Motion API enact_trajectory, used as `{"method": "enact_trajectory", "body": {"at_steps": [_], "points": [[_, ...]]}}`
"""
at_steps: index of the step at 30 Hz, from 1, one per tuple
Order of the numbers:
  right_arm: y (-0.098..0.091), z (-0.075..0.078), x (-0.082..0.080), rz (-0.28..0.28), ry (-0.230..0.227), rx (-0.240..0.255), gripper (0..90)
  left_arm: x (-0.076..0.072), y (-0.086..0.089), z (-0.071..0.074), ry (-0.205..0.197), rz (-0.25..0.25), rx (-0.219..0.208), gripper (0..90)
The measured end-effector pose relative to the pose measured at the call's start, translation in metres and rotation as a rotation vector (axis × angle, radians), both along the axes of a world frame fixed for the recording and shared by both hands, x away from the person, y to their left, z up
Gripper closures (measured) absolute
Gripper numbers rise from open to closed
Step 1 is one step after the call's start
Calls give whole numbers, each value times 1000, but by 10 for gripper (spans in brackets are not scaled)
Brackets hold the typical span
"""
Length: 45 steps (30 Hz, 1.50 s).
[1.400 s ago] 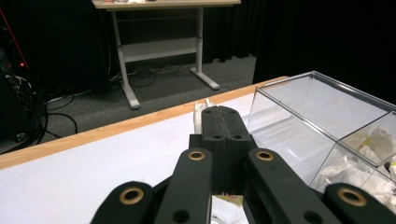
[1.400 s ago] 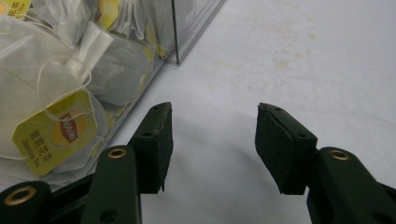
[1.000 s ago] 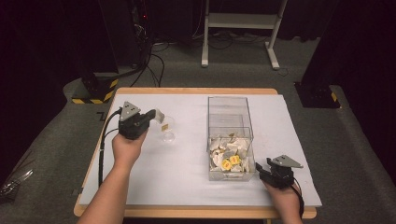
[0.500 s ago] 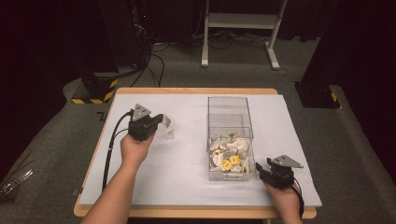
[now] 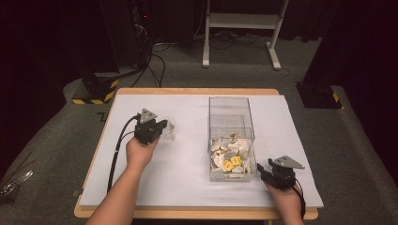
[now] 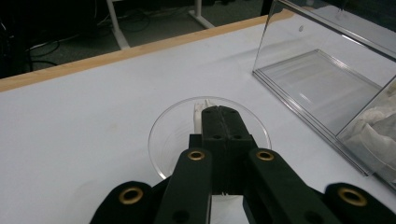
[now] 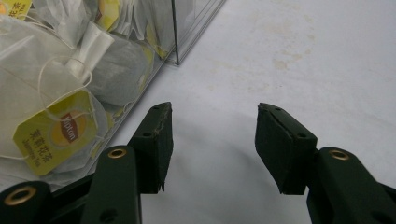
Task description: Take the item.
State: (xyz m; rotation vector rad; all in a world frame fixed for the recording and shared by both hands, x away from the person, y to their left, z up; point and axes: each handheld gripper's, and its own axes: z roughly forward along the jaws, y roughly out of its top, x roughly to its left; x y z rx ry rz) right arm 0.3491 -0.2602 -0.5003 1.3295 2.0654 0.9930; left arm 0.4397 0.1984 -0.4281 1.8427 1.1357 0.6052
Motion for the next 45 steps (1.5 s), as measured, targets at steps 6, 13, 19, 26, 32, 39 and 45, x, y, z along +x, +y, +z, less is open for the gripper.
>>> {"method": "enact_trajectory", "body": {"at_steps": [6,13,19,26,32,39,45], "points": [[0,0,0,-1,3,-4,470,-2,2,3,-9,-2,-12,771],[0,0,1,-3,3,-6,470,-6,2,6,-26,7,-6,658],[0,0,1,-2,2,-6,470,-11,2,11,-48,13,-9,559],[0,0,0,-5,3,-5,469,-21,6,13,-61,23,-16,494],[0,0,1,-3,1,-9,469,-34,10,14,-68,16,-13,465],[0,0,0,-8,2,-4,469,-50,22,6,-74,30,-6,448],[0,0,1,-7,5,-6,469,-64,38,-5,-49,34,-9,458]]}}
